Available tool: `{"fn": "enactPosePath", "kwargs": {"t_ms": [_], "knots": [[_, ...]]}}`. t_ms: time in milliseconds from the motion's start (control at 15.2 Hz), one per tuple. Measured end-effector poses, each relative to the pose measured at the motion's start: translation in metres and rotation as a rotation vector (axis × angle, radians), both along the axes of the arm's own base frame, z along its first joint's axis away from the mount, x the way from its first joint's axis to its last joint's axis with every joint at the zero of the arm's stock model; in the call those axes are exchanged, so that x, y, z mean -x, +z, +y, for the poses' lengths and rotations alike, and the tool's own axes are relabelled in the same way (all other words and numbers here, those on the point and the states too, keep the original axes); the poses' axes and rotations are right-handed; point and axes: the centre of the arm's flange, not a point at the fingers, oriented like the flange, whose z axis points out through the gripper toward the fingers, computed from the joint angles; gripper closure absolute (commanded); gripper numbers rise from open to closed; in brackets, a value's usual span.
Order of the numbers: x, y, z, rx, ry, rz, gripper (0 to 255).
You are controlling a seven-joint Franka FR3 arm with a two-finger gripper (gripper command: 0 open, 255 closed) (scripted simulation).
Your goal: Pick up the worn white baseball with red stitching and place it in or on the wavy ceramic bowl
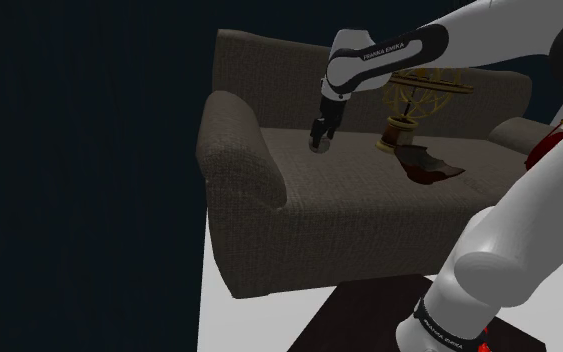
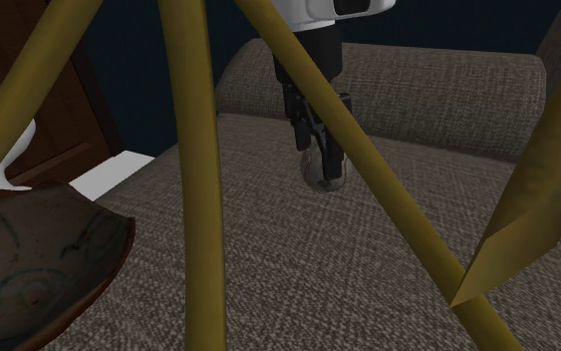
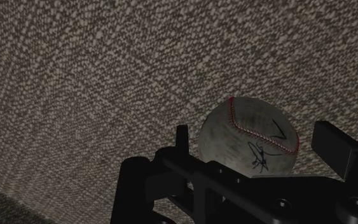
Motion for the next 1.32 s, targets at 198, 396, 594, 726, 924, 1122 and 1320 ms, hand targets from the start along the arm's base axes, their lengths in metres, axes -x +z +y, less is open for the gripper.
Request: {"fn": "enactPosePath", "kwargs": {"t_ms": [198,396,594,726,924,1122,1320], "knots": [[0.000,0.000,0.000,0.000,0.000,0.000,0],[0.000,0.000,0.000,0.000,0.000,-0.001,255],[0.000,0.001,0.000,0.000,0.000,-0.004,255],[0.000,0.000,0.000,0.000,0.000,-0.001,255],[0.000,0.000,0.000,0.000,0.000,0.000,255],[0.000,0.011,0.000,0.000,0.000,0.000,255],[0.000,0.026,0.000,0.000,0.000,0.000,255]]}}
